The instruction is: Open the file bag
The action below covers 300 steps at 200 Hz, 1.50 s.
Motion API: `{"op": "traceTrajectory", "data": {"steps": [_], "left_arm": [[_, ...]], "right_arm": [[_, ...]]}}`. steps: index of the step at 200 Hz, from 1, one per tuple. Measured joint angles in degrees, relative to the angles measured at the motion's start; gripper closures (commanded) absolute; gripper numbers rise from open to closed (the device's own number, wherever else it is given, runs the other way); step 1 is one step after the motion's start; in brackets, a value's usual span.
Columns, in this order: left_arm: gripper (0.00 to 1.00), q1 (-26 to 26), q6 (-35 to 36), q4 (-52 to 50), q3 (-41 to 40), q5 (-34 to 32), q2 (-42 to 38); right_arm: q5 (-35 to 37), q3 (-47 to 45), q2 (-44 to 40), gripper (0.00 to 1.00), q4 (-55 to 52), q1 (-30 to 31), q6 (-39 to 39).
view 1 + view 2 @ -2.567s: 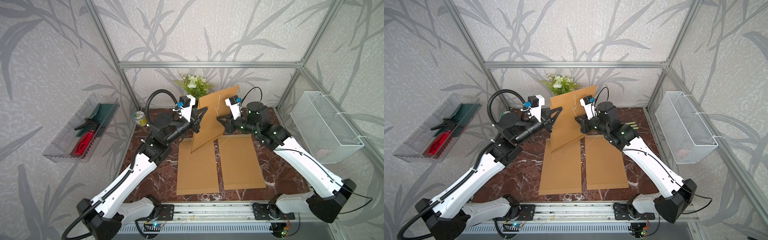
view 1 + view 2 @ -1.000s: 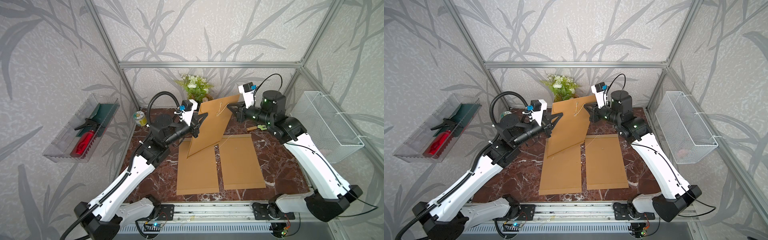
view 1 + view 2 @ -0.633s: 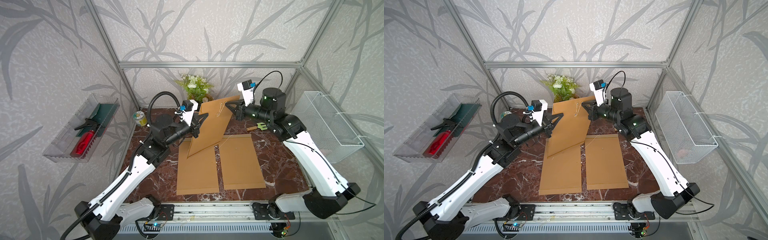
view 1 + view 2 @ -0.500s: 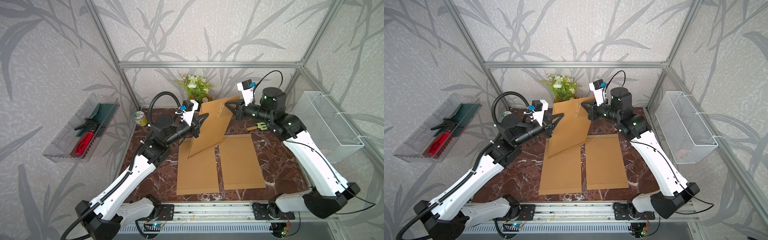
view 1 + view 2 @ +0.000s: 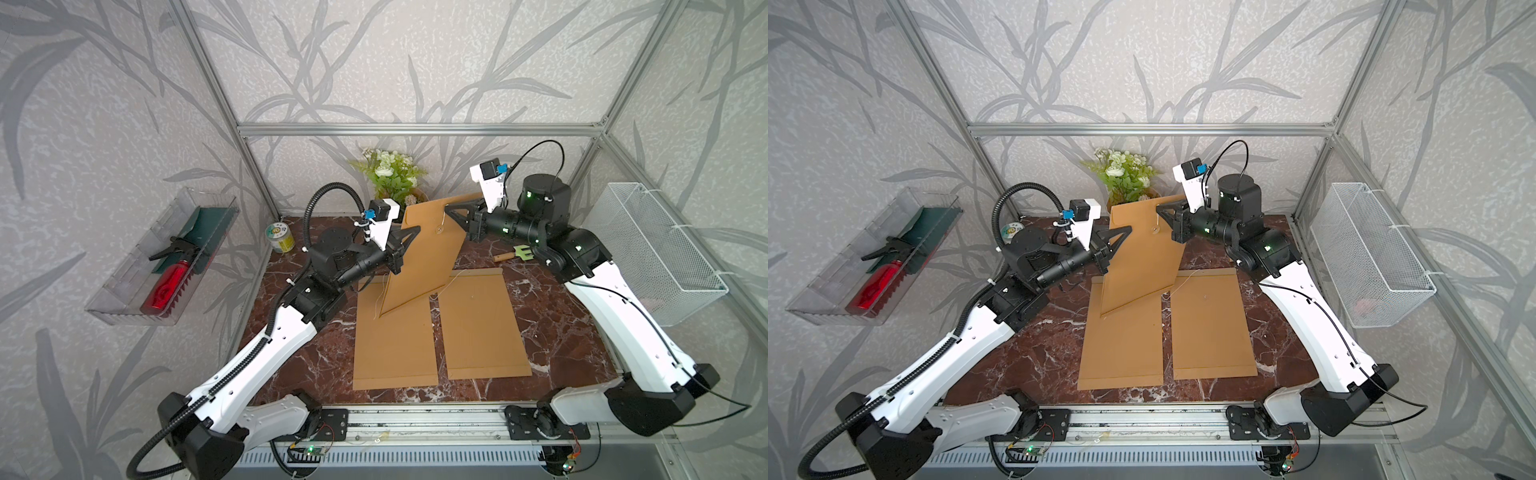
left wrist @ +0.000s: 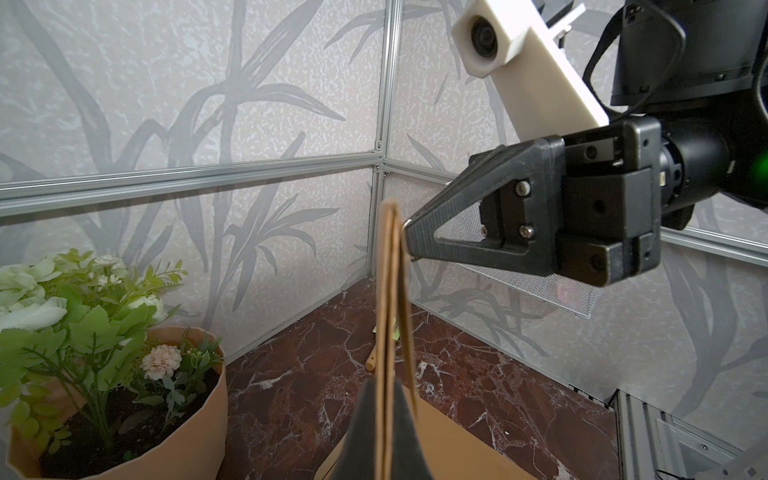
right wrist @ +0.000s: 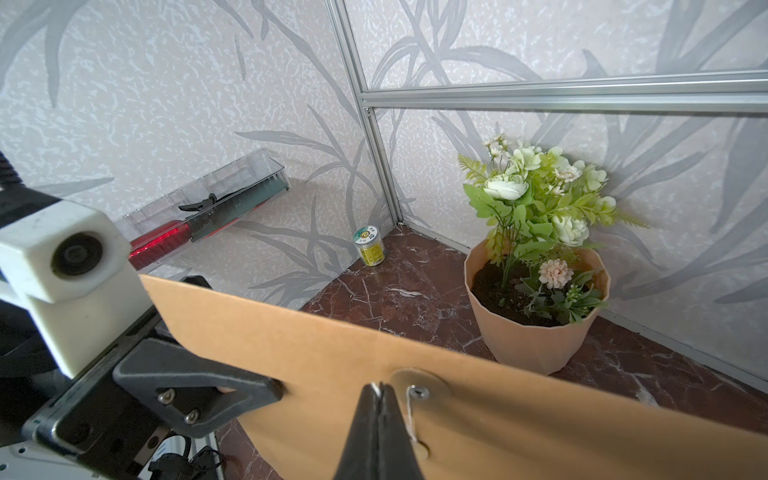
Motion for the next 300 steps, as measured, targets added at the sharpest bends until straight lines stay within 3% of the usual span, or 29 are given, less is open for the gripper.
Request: {"op": "traceTrajectory", "data": {"steps": [136, 300], "left_arm": [[1.00, 0.0, -3.1, 6.1, -1.5, -1.5, 1.3], [1.00, 0.0, -5.4, 12.2, -1.5, -4.2, 1.6]], "right_arm": [[-0.5, 0.3, 1.2, 1.00, 0.6, 4.4, 0.4], [-0.3, -13.3, -0.7, 1.00, 7.7, 5.1, 5.2]]}}
